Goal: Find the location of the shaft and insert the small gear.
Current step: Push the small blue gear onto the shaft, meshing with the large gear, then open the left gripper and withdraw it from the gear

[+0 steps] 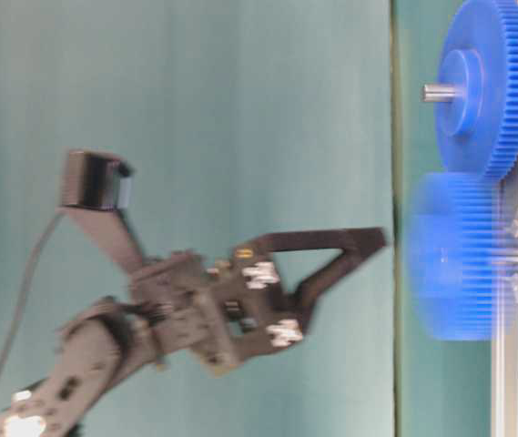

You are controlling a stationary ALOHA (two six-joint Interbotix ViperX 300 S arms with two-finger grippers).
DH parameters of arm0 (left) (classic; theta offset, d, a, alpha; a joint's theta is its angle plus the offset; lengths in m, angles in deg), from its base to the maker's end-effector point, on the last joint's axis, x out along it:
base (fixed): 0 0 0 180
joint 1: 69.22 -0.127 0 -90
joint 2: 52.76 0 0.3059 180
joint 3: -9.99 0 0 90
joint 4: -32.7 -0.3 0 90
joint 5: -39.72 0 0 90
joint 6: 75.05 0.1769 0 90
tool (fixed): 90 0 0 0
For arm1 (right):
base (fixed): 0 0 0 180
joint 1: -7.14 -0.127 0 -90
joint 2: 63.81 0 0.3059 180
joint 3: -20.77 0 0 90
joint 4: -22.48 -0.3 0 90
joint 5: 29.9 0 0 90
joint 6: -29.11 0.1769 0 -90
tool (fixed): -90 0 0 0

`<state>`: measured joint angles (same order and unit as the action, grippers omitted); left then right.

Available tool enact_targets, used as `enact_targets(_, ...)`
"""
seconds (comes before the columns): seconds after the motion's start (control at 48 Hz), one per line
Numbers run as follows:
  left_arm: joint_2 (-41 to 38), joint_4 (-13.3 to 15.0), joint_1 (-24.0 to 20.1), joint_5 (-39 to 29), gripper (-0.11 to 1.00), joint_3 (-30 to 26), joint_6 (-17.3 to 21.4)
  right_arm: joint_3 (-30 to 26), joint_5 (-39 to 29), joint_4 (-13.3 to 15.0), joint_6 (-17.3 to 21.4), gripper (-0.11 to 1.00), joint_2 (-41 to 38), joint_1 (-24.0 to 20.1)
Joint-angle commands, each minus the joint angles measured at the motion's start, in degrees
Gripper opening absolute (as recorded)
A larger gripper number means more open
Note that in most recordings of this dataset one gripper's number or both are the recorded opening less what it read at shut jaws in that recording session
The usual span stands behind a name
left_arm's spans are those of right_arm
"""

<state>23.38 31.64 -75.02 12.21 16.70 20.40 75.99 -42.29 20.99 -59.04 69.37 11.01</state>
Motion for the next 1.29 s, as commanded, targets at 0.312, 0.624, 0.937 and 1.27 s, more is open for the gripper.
enact_targets(0.312, 5.89, -0.09, 1.05, 0.00, 0.02, 0.00, -0.35, -0.53, 0.44, -0.09, 0.44, 0.29, -0.18, 0.09)
enact_targets(0.624, 13.18, -0.09, 3.78, 0.00, 0.02, 2.20, -0.79, -1.05, 0.44, -0.09, 0.26, 0.29, -0.09, -0.09)
enact_targets(0.937, 19.51, -0.09, 3.78, 0.44, 0.02, 7.12, -3.43, -1.32, 4.75, 0.09, 0.09, 0.31, 0.09, -0.53)
enact_targets(1.27, 22.76, -0.09, 3.69, 5.45, 0.02, 11.16, -5.19, -1.32, 3.69, 0.00, 0.35, 0.61, 0.18, -0.53)
